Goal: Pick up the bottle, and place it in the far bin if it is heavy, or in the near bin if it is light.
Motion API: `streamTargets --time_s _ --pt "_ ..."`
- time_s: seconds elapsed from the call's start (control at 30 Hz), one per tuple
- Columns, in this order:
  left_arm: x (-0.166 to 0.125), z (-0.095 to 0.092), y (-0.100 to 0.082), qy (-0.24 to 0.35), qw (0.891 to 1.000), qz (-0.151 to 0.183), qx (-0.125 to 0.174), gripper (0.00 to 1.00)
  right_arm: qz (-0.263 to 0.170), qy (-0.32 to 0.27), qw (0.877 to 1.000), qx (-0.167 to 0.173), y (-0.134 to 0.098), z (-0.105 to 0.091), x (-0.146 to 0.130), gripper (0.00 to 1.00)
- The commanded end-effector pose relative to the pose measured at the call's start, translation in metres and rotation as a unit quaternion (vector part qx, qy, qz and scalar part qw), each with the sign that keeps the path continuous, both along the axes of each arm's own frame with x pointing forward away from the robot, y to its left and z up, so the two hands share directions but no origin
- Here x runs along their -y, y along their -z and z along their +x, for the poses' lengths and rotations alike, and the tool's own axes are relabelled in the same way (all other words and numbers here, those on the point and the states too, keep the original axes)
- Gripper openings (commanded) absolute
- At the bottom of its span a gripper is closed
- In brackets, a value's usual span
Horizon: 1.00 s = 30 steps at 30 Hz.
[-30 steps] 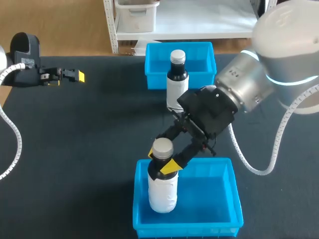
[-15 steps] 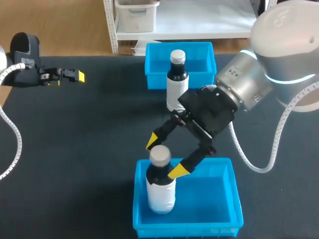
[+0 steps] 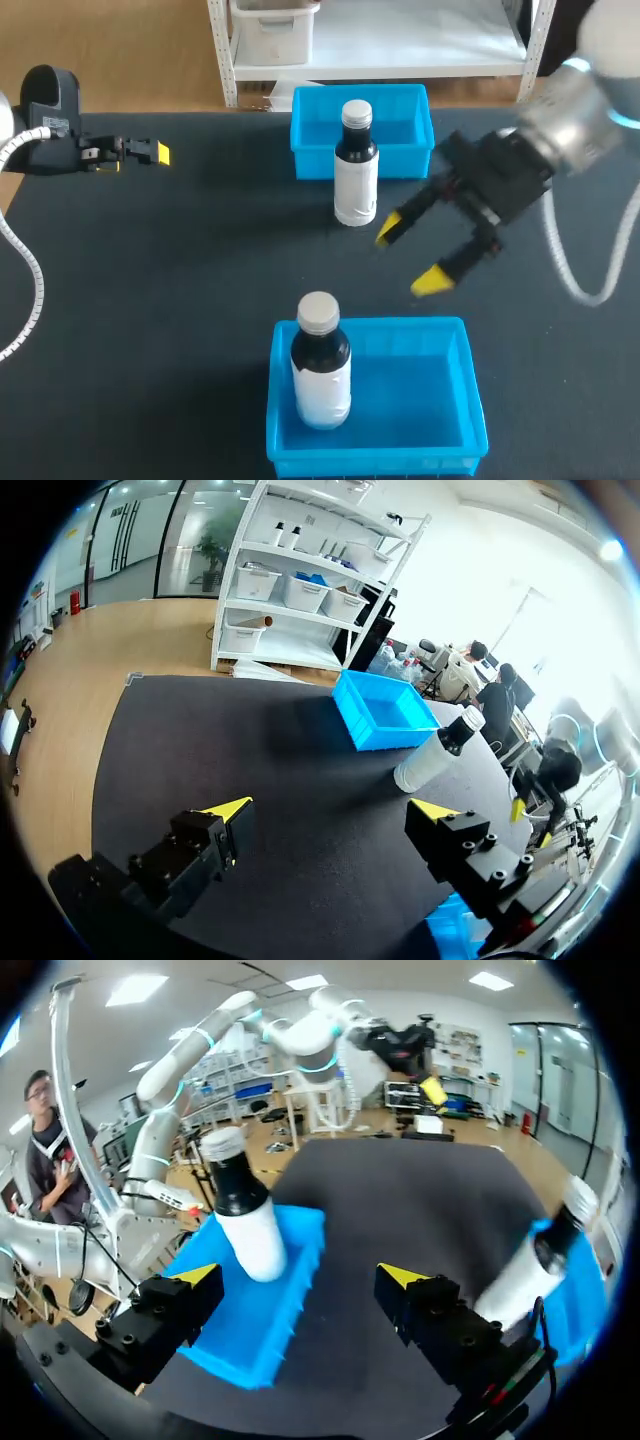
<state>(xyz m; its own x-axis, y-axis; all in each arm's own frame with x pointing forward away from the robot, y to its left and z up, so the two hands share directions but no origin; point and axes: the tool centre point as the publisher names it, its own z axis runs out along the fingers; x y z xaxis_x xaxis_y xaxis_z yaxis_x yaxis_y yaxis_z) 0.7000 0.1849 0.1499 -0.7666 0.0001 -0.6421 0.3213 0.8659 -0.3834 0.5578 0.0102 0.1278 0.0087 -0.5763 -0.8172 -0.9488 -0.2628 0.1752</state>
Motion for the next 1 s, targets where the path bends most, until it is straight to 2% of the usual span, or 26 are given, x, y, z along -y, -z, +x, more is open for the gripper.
streamTargets --time_s 0.03,0.27,0.53,0.73,0.87,1.0 --pt "0.0 0.0 0.0 0.0 1.0 0.0 0.0 1.0 -0.003 0.054 0.998 0.007 -0.011 0.044 0.046 1.0" --pt "0.0 0.0 0.0 0.0 1.0 0.0 0.0 1.0 -0.018 0.124 0.992 0.015 -0.005 0.13 0.073 1.0" --pt "0.0 0.0 0.0 0.0 1.0 0.0 0.0 1.0 -0.021 0.129 0.991 0.028 0.006 0.199 0.068 1.0" --pt "0.0 0.0 0.0 0.0 1.0 0.0 0.0 1.0 -0.015 0.135 0.99 0.039 0.011 0.228 0.046 1.0" --pt "0.0 0.0 0.0 0.0 1.0 0.0 0.0 1.0 -0.011 0.137 0.99 0.042 0.012 0.235 0.029 1.0" --pt "0.0 0.0 0.0 0.0 1.0 0.0 0.0 1.0 0.002 0.134 0.99 0.041 0.008 0.235 0.015 1.0"
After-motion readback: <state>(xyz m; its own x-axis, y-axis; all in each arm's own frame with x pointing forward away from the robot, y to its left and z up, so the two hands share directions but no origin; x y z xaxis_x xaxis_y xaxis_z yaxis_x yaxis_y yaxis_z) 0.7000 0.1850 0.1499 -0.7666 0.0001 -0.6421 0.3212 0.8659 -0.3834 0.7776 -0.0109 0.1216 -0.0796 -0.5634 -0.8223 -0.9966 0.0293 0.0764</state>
